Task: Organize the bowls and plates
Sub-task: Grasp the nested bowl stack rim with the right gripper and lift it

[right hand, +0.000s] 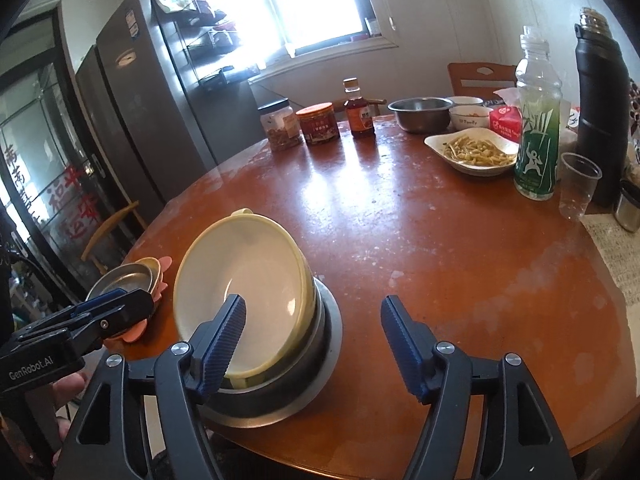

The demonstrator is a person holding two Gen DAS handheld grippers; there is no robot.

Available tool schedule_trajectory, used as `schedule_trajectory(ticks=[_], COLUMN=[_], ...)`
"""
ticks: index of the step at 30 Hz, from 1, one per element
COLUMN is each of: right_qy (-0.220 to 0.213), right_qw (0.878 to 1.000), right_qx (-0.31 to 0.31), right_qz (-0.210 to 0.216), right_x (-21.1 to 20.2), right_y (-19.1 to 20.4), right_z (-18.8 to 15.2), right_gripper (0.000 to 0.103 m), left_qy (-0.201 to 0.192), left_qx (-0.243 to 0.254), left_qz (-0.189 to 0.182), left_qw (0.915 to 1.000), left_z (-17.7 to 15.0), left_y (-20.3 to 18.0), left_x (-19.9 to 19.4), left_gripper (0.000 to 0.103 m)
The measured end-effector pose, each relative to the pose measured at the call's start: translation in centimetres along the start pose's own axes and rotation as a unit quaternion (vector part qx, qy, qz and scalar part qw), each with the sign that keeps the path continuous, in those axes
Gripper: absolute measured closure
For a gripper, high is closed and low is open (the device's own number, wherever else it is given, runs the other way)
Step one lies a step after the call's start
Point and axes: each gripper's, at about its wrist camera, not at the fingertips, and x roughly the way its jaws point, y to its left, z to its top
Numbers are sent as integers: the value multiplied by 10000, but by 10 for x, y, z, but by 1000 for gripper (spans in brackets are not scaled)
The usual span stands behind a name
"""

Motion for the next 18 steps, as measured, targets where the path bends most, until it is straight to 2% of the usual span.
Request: schedule_trajectory(ticks=[5, 11, 18], right_qy=[300, 598, 791], right_qw=[9993, 9966, 9936], right_qx=[217, 475, 654], right_qz=[102, 317, 465], right_x=[12, 27, 42], right_y=[-7, -10, -12], right_z=[-9, -16, -18], right_gripper=[29, 29, 29], left_qy=[309, 615, 797], left_qx=[-110, -315, -529], left_qz=[-99, 19, -250], left_qw=[9994, 9976, 9951], left_z=[-6, -10, -13], left_y=[3, 11, 17], left_x=[19, 43, 59], left_gripper=[33, 33, 30])
